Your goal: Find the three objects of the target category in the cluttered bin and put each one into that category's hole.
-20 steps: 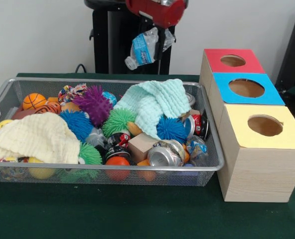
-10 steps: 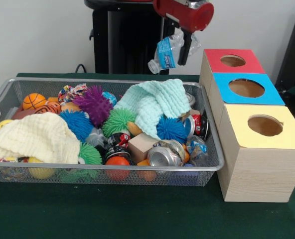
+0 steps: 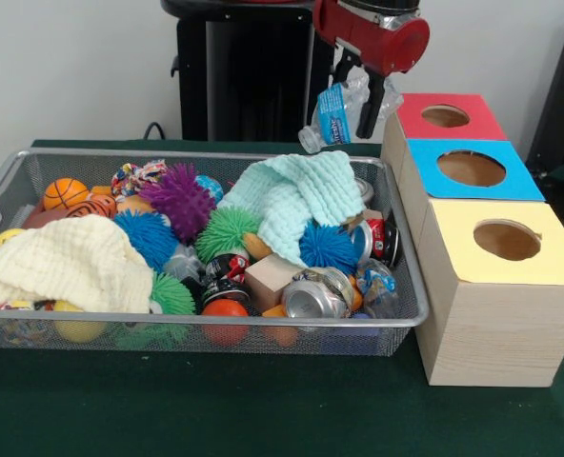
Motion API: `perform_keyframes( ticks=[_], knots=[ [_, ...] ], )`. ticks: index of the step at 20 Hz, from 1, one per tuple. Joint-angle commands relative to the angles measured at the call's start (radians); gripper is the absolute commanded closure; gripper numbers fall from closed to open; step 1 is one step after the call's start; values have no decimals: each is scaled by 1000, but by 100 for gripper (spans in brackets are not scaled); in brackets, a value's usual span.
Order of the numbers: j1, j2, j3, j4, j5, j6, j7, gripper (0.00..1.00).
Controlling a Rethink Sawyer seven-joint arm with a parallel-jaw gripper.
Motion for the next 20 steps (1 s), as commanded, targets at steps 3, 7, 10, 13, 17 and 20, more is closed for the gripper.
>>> perform_keyframes(
  ticks=[3, 7, 10, 13, 17, 20],
  knots=[
    [-12, 63, 37, -53, 42, 77, 272, 100],
    [1, 65, 35, -57, 49, 78, 284, 100],
    [10, 64, 29, -80, 55, 107, 300, 100],
    [19, 66, 18, -116, 61, 151, 325, 100],
    [50, 78, -15, -185, 67, 236, 385, 100],
    [73, 82, -32, -208, 77, 269, 419, 100]
  ],
)
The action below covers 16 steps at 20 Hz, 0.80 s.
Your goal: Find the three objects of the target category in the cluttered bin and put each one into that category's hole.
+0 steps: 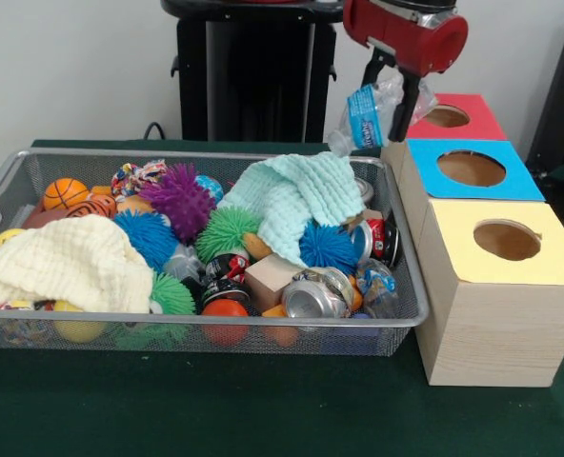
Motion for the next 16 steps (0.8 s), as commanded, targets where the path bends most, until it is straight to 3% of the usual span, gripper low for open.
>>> perform_keyframes(
  ticks=[1, 9, 12, 16],
  knots=[
    [33, 36, -1, -97, 52, 191, 394, 100],
    [92, 46, -19, -179, 77, 259, 510, 100],
    [120, 94, -38, -275, 82, 315, 600, 100],
    [142, 137, -43, -325, 91, 313, 659, 100]
  ],
)
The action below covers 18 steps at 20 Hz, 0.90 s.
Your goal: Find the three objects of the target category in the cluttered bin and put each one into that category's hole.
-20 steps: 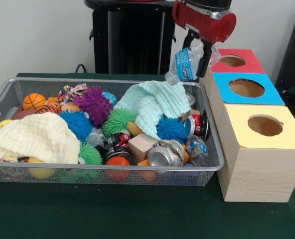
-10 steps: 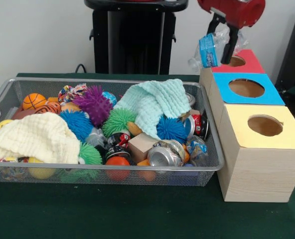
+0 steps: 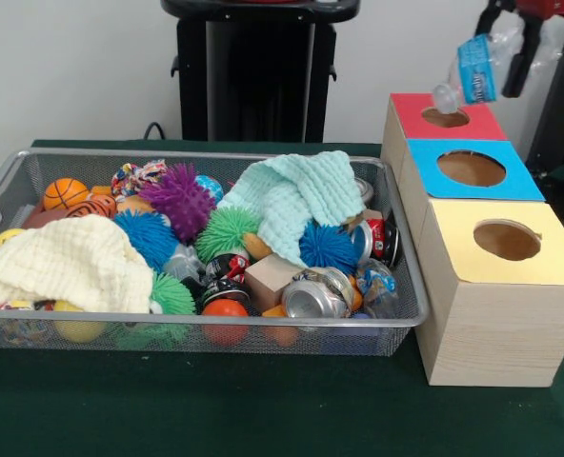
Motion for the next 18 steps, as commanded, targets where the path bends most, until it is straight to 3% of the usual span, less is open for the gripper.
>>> perform_keyframes(
  ticks=[1, 10, 14, 18],
  knots=[
    [27, 114, 25, -143, 42, 132, 408, 100],
    [23, 93, 68, -43, 85, 36, 421, 100],
    [-69, -12, 183, 164, 246, -11, 334, 100],
    [-126, -75, 209, 297, 309, -9, 217, 100]
  ],
)
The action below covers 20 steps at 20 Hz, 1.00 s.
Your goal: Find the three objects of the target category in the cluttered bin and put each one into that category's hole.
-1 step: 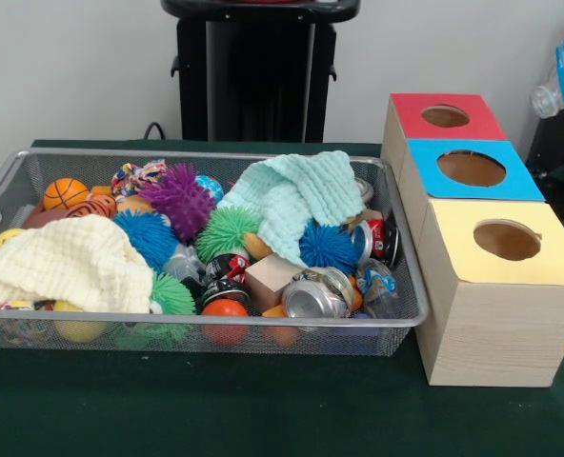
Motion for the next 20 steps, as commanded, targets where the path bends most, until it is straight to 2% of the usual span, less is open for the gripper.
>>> perform_keyframes(
  ticks=[1, 6, 20],
  knots=[
    [-132, -96, 172, 353, 153, -36, 53, 100],
    [-158, -127, 210, 437, 222, -42, 18, 100],
    [-197, -129, 300, 485, 273, -100, -15, 100]
  ],
)
